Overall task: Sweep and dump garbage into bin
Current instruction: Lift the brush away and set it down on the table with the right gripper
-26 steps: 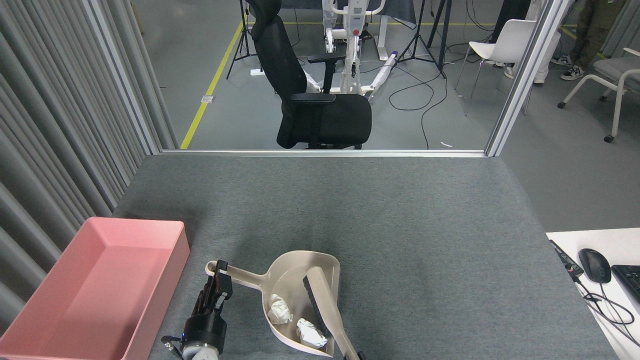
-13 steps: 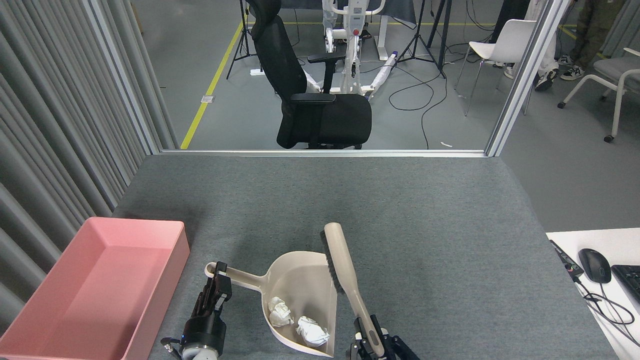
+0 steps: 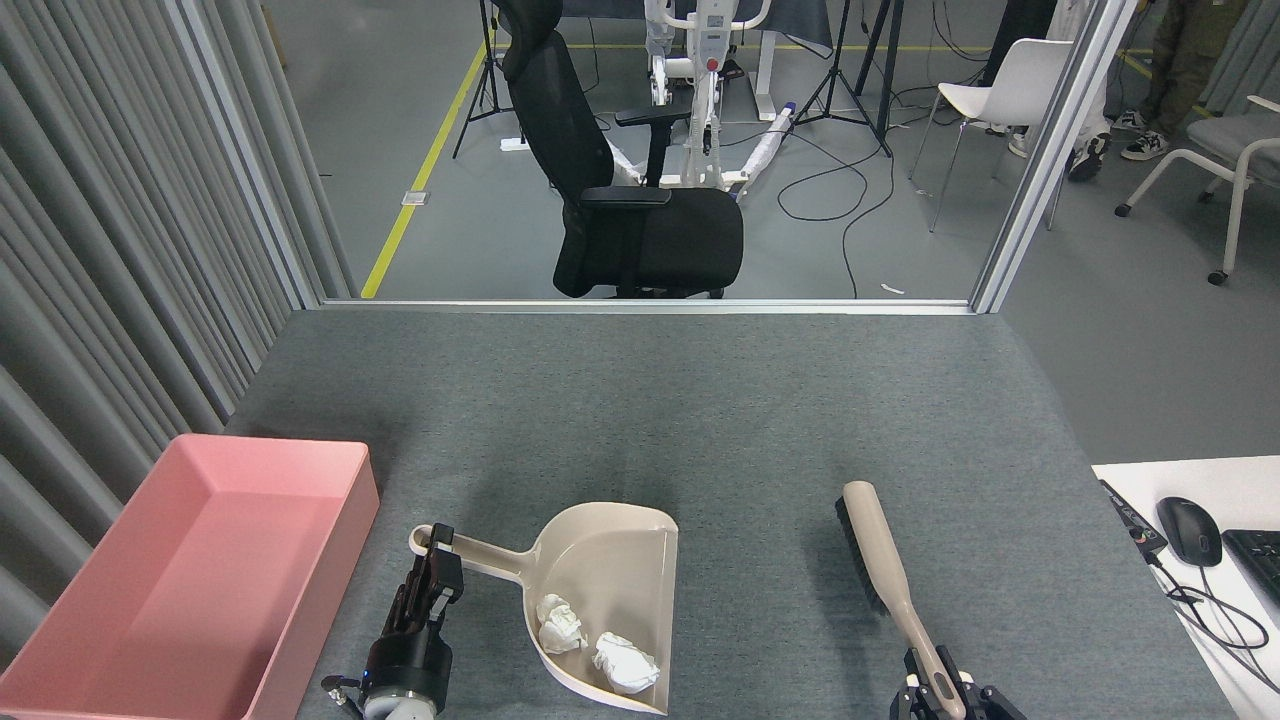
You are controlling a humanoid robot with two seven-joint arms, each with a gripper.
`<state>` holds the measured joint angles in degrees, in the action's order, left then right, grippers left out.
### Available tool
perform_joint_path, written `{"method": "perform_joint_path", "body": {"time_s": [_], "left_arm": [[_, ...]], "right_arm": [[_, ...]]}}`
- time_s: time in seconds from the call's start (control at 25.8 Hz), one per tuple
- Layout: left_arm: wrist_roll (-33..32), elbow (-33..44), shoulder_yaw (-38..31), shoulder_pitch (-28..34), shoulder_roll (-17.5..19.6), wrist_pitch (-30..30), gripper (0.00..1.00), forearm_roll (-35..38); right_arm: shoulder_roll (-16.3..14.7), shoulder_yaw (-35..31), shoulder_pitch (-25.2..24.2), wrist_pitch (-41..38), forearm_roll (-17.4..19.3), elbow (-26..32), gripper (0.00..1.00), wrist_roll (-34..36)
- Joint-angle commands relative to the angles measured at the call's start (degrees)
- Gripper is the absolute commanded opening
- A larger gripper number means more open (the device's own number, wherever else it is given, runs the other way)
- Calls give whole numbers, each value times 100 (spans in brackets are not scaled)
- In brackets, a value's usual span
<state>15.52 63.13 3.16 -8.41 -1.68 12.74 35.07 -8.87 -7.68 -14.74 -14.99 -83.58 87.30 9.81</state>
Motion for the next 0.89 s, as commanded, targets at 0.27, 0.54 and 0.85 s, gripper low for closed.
{"method": "perform_joint_path", "body": {"time_s": [0.27, 0.54, 0.85], "left_arm": [[-5, -2, 0, -2, 1, 0, 19, 0], [-5, -2, 0, -2, 10, 0, 19, 0], [-14, -2, -26, -20, 10, 0, 19, 0]], "right_arm": [[-53, -94, -3, 49, 9, -248, 56, 30], [-80, -507, -144, -980, 967, -90, 99, 74], [35, -1227, -434, -2052, 1257, 596, 99, 294]]}}
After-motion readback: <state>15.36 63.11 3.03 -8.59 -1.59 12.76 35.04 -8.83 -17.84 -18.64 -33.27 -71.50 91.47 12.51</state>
